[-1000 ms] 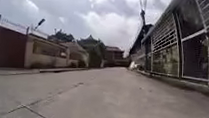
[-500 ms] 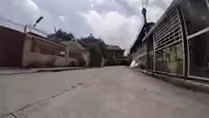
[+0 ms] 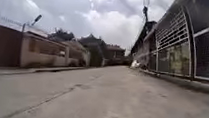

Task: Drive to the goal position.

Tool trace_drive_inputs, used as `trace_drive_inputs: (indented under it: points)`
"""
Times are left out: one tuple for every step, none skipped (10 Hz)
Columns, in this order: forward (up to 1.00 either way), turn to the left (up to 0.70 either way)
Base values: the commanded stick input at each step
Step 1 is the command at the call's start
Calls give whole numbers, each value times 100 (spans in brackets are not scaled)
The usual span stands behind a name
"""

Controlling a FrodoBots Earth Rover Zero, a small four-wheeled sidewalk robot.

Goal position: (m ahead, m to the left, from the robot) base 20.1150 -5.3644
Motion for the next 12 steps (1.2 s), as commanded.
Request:
trace_drive_inputs:
  points:
    - [50, 1]
    - [50, 1]
    - [50, 1]
    - [50, 1]
    - [50, 1]
    - [50, 1]
    - [50, 1]
    - [50, 1]
    - [50, 1]
    - [50, 1]
    - [50, 1]
    - [50, 1]
